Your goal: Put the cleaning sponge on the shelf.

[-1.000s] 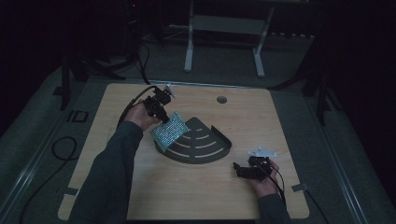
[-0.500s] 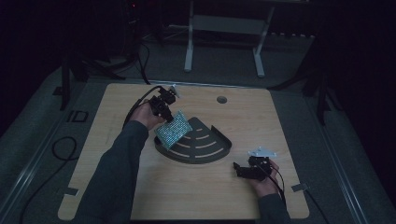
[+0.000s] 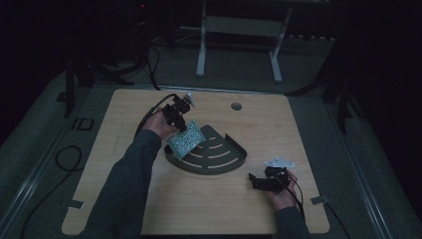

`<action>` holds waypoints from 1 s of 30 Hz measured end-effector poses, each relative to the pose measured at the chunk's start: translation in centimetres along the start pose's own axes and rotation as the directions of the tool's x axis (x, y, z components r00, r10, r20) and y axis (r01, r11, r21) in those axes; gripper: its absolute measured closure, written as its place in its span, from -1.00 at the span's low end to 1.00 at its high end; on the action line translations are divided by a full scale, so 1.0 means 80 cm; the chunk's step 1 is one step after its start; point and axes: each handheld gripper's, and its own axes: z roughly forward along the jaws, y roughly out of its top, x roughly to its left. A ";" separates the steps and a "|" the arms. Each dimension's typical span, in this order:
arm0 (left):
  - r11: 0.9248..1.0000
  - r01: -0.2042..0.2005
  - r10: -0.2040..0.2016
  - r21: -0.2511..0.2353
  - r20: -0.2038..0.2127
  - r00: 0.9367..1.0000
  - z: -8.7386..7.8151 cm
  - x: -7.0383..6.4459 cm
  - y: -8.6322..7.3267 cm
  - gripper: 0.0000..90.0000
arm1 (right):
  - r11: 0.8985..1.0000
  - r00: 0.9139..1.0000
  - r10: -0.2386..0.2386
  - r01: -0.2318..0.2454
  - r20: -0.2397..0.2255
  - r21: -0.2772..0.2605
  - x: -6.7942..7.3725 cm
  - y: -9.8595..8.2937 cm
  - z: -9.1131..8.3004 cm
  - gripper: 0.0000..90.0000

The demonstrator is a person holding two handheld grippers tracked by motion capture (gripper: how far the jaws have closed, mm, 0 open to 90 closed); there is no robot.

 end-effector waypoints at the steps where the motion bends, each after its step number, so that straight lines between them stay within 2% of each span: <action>1: 1.000 -0.002 0.002 0.000 -0.003 1.000 0.001 -0.001 0.000 1.00 | 1.000 1.000 0.000 0.000 0.000 0.000 0.000 0.000 0.000 -0.72; 23: 0.998 -0.041 0.042 0.053 -0.034 0.999 0.024 -0.011 -0.003 1.00 | 1.000 1.000 0.000 0.000 0.000 0.000 0.000 0.000 0.000 -0.72; 30: 0.997 -0.038 0.041 0.061 -0.046 0.998 0.028 -0.010 -0.006 1.00 | 1.000 1.000 0.000 0.000 0.000 0.000 0.000 0.000 0.000 -0.72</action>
